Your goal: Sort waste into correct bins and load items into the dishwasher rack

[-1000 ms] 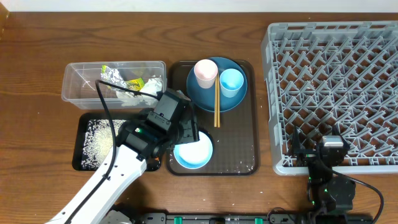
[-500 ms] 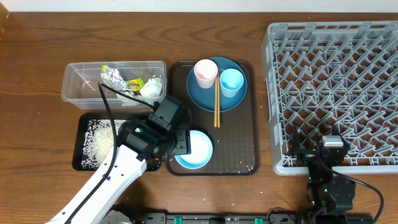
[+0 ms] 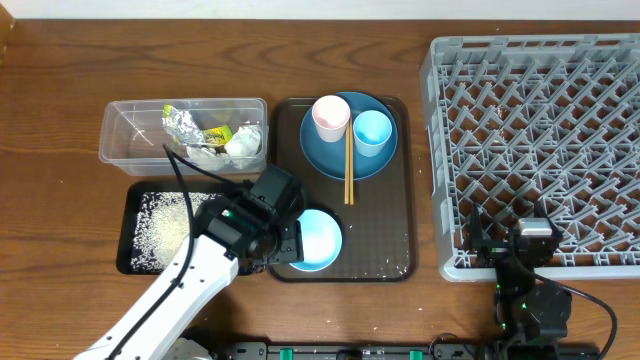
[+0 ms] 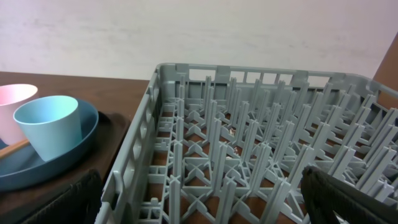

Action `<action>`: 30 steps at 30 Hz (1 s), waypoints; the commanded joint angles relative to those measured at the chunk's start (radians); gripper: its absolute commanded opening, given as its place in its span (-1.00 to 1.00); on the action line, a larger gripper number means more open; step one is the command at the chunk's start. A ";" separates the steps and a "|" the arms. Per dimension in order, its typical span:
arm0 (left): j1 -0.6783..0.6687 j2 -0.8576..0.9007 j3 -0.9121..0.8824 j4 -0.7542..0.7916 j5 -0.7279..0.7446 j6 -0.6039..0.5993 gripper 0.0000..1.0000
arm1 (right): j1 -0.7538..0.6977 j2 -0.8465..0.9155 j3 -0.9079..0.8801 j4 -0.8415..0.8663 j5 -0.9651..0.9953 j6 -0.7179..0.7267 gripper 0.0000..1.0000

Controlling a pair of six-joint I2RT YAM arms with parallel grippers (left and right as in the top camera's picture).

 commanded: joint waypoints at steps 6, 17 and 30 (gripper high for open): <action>-0.003 -0.002 -0.016 0.010 0.013 -0.011 0.53 | 0.012 -0.004 -0.004 -0.001 0.006 -0.004 0.99; -0.003 -0.002 -0.016 0.024 0.013 -0.035 0.57 | 0.012 -0.004 -0.004 -0.001 0.006 -0.004 0.99; -0.003 -0.054 0.038 0.064 0.013 -0.021 0.53 | 0.012 0.000 0.104 -0.076 -0.203 0.222 0.98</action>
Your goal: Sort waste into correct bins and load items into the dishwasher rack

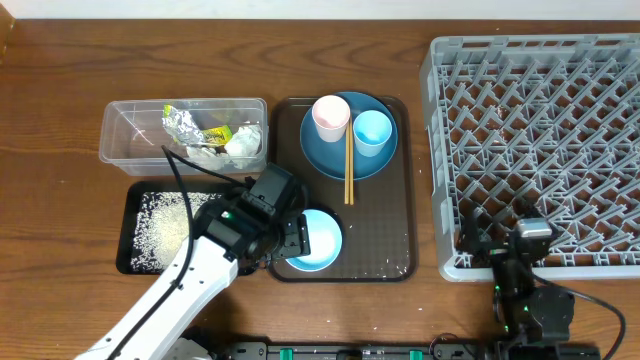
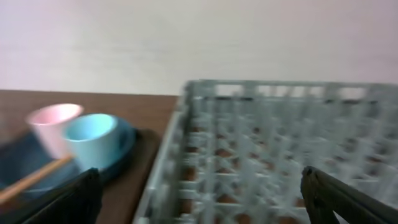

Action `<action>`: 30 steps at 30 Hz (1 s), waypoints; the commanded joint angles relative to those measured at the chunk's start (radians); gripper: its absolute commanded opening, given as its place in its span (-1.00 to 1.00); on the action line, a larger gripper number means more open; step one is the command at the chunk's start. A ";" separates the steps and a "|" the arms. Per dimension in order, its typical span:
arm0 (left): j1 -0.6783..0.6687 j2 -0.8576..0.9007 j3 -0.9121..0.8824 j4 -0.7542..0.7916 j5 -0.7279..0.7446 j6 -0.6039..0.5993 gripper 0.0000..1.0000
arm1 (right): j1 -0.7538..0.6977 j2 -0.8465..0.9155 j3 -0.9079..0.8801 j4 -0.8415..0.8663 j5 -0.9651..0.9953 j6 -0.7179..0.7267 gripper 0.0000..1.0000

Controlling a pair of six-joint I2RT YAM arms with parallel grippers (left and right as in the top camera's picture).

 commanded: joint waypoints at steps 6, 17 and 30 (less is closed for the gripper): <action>0.025 -0.138 0.117 -0.055 -0.010 0.054 0.55 | 0.012 0.127 0.397 -0.328 -0.094 0.119 0.99; 0.373 -0.233 0.181 -0.114 -0.013 0.016 0.61 | 0.012 0.710 1.232 -0.957 -0.443 0.040 0.98; 0.731 -0.232 0.180 -0.226 -0.006 0.016 0.84 | 0.040 0.903 1.246 -1.041 -0.587 0.124 0.15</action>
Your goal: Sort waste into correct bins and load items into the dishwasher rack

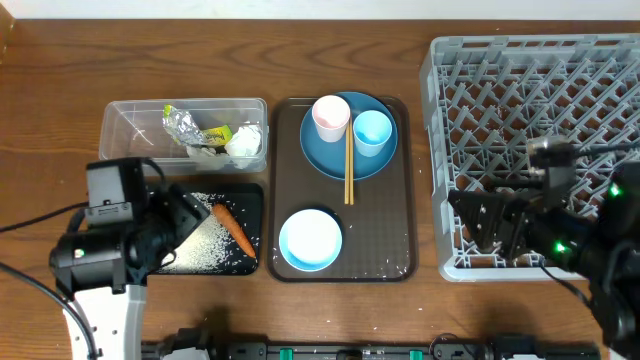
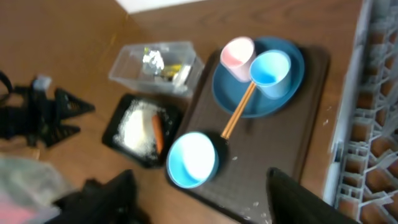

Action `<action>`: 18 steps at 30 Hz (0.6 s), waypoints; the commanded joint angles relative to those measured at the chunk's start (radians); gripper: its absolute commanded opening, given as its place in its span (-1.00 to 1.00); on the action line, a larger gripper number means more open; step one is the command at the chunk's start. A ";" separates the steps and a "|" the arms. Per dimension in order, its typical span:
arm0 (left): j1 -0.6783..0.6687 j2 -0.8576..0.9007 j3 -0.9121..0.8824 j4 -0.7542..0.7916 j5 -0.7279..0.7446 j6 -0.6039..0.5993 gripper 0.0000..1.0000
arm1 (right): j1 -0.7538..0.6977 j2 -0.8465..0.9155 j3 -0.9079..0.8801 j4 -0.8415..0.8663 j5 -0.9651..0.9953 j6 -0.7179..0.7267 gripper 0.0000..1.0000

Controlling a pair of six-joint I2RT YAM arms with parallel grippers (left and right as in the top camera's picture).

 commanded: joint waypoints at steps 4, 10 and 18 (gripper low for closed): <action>0.013 -0.005 0.016 -0.005 -0.005 -0.006 0.86 | 0.098 0.039 -0.067 0.011 0.009 0.013 -0.11; 0.013 -0.004 0.016 -0.005 -0.005 -0.006 0.88 | 0.249 0.084 -0.098 0.026 0.188 0.054 -0.17; 0.013 -0.004 0.016 -0.004 -0.003 -0.009 0.89 | 0.403 0.140 -0.098 0.024 0.400 0.087 -0.09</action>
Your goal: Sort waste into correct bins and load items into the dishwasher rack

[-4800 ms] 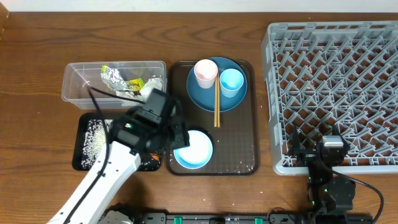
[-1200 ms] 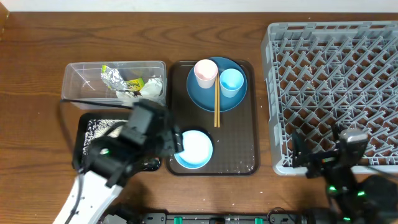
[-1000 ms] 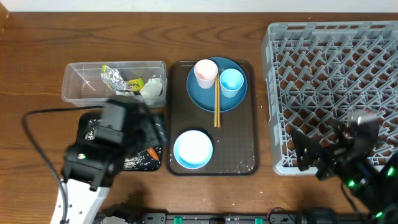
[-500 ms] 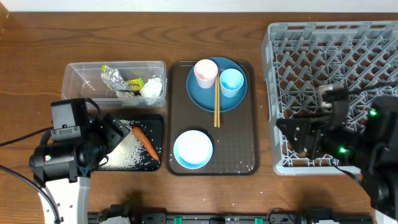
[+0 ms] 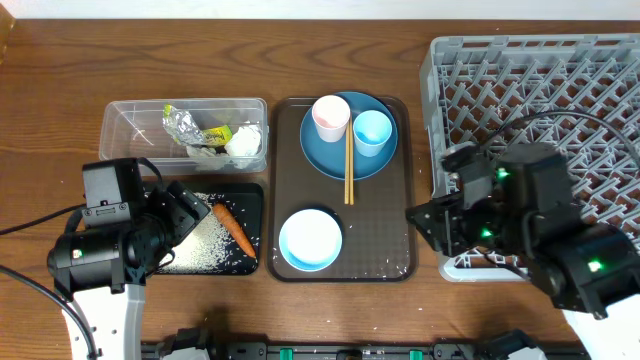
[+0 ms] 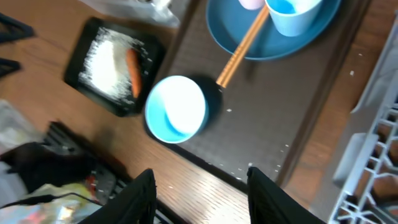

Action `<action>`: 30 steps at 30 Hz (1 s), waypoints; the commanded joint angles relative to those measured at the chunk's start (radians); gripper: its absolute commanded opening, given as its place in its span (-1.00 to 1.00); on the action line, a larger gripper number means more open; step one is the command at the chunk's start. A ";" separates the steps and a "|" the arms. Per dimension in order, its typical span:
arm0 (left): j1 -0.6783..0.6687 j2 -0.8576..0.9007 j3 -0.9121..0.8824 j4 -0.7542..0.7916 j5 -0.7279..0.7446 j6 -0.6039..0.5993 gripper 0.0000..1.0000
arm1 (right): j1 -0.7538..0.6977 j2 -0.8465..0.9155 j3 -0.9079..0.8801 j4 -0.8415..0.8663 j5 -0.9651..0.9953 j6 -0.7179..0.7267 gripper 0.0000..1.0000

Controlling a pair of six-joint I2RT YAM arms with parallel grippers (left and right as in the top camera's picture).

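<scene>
A brown tray (image 5: 390,240) holds a dark blue plate (image 5: 325,155) with a pink cup (image 5: 330,116), a blue cup (image 5: 372,131) and chopsticks (image 5: 348,170). In front of the plate on the tray is a light blue bowl (image 5: 311,240), also seen as the bowl (image 6: 176,109). The grey dish rack (image 5: 540,90) stands at the right. My right gripper (image 6: 202,199) is open and empty, high over the tray's front right corner, between tray and rack. My left gripper (image 5: 188,215) is at the left end of the black tray (image 5: 250,195); its fingers look apart and empty.
The black tray holds spilled rice (image 5: 205,245) and a carrot (image 5: 232,230). Behind it a clear bin (image 5: 130,130) holds foil and crumpled wrappers. A cable lies across the rack's left half.
My right arm has moved left from over the rack's front left part to the gap beside the tray, and its camera now looks straight down. The left arm has barely moved.
At first my left gripper was at the bowl's left rim and the right arm sat low at the rack's front. Then the left arm stood back left of the black tray, a carrot showing on the rice, while the right arm rose and now reaches toward the tray.
</scene>
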 commanded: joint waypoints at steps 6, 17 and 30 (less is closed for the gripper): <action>0.006 -0.004 0.016 -0.031 0.131 -0.133 0.89 | 0.042 0.050 -0.006 -0.006 0.147 0.039 -0.14; 0.006 -0.003 -0.012 -0.094 0.126 -0.122 0.89 | 0.042 0.080 -0.005 0.054 0.204 0.034 0.50; 0.006 -0.003 -0.012 -0.094 0.126 -0.122 0.89 | 0.041 0.090 -0.005 0.134 0.207 -0.055 0.63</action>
